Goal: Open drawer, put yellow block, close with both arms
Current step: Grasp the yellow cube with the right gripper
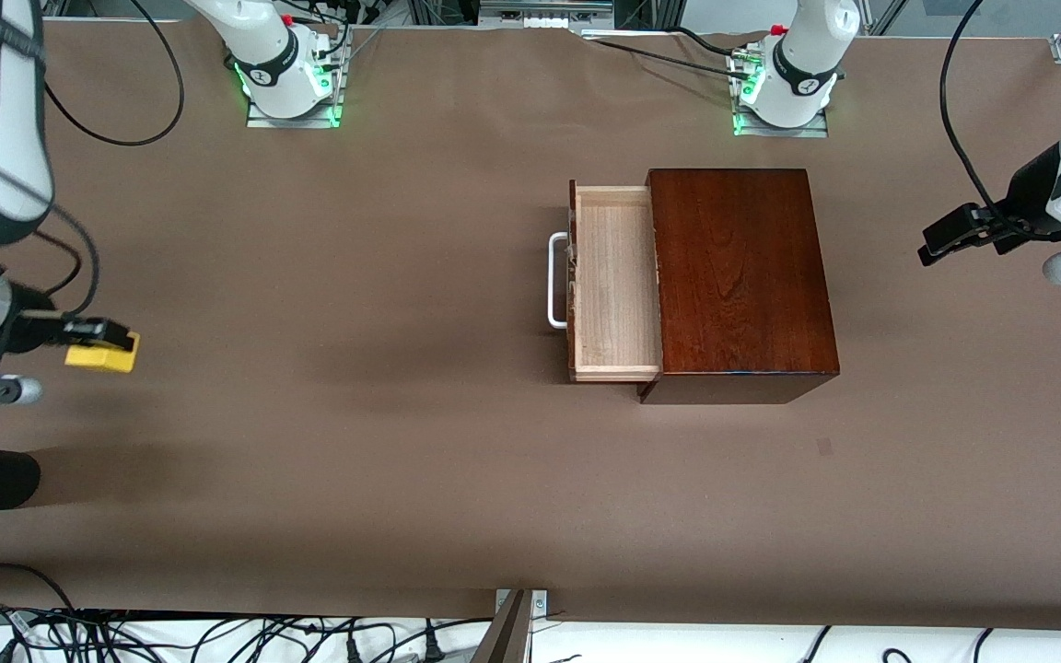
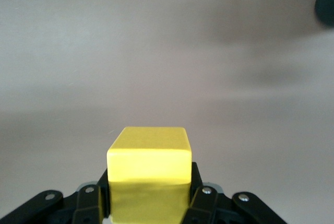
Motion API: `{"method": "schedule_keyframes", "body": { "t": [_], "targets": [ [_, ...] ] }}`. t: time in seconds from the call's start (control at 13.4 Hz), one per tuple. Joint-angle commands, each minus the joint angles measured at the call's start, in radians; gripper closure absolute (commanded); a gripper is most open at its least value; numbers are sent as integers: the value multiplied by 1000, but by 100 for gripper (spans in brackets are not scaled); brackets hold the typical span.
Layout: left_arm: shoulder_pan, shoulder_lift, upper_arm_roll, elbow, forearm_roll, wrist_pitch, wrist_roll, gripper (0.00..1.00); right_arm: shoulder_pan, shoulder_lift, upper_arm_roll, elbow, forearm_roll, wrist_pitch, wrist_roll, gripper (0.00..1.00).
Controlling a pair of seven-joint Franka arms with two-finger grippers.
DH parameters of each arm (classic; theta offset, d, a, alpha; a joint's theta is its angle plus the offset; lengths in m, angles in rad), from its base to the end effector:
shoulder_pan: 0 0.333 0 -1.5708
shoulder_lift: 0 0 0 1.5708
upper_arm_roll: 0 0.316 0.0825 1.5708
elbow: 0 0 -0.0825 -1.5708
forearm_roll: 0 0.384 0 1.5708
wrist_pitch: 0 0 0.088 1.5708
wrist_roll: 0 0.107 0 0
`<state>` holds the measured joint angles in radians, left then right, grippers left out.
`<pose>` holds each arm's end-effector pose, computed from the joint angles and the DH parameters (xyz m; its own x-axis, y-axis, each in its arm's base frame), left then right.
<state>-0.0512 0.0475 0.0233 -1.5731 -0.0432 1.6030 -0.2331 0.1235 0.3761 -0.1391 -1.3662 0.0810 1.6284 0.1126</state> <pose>0.5708 -0.0207 0.5996 0.9784 0.2049 -0.0268 0.2058 -0.9779 0.0368 0.6601 0.0127 0.4979 0.9853 -0.1284 -0.1127 -0.1311 -0.9912 -0.0164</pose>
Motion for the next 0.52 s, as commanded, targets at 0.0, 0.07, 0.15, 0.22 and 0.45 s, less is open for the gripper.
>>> {"method": "schedule_keyframes", "body": {
  "t": [0.0,0.07,0.15,0.22,0.45],
  "targets": [
    [2,14,-5,28,13,-2,5,0,123,-34,7,-36,-4,-28,296,100],
    [2,15,-5,28,16,-2,5,0,168,-42,19,-36,-4,-31,417,100],
    [1,17,-6,28,20,-2,3,0,206,-43,41,-36,0,-31,553,100],
    [-1,24,-9,28,20,-2,3,0,229,-45,70,-36,28,-31,702,100],
    [1,26,-9,28,16,-2,1,0,312,-31,159,2,48,-7,1087,100]
  ]
}}
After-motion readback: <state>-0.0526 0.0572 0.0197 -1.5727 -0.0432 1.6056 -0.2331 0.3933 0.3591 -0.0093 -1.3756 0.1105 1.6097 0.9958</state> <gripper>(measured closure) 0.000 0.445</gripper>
